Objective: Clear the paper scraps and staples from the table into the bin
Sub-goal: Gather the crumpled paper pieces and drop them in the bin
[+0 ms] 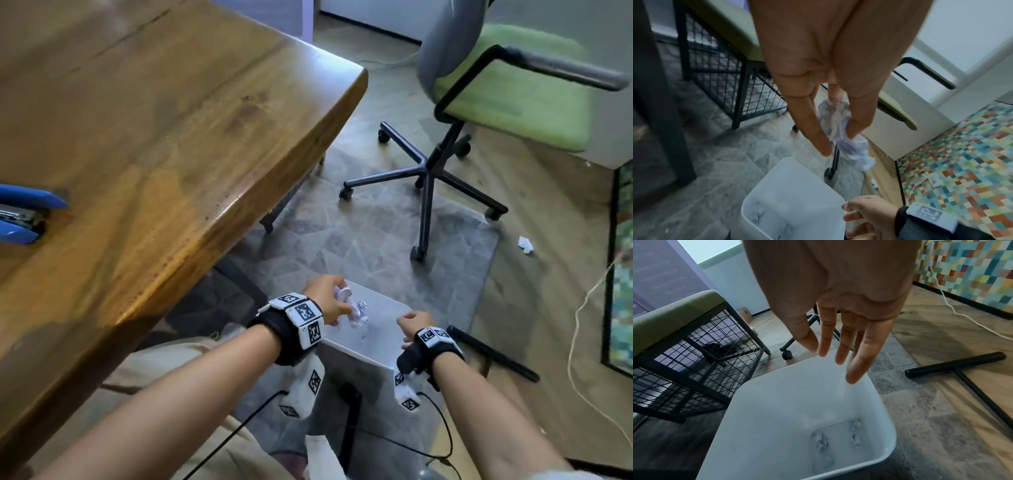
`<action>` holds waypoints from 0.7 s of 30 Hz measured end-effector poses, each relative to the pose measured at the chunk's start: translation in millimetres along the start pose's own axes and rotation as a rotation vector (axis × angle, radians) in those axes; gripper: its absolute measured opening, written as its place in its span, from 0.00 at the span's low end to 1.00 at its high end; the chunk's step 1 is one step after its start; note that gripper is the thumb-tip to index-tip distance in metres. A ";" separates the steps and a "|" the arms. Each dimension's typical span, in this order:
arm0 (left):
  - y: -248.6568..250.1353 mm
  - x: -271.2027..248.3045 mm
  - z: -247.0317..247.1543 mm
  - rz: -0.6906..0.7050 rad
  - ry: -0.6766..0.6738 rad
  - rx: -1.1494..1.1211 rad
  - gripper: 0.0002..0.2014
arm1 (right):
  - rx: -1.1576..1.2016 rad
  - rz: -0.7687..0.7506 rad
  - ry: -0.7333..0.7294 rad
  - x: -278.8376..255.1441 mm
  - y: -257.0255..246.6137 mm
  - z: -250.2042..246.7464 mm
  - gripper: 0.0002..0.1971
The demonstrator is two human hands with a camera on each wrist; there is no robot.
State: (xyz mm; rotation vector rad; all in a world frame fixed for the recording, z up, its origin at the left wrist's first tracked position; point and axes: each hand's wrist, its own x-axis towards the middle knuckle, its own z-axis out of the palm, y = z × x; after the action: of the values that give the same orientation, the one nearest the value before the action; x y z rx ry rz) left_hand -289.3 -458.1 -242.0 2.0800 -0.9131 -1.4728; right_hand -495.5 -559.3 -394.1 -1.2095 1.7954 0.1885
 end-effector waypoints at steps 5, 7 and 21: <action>-11.6 18.8 17.2 -0.039 -0.099 -0.063 0.29 | 0.010 0.004 -0.006 -7.2 -2.2 -4.4 0.07; -18.0 19.5 21.4 -0.063 -0.129 -0.109 0.21 | -0.001 -0.011 -0.006 -6.1 -4.5 -5.0 0.07; -27.7 -30.8 -44.0 0.016 -0.014 -0.094 0.09 | -0.213 -0.379 -0.289 -70.6 -78.2 7.3 0.05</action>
State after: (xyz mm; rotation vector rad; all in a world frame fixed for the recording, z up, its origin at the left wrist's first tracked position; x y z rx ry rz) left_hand -247.3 -417.9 -225.4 1.9930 -0.8477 -1.4949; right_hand -423.4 -548.7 -317.6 -1.5628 1.2956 0.3227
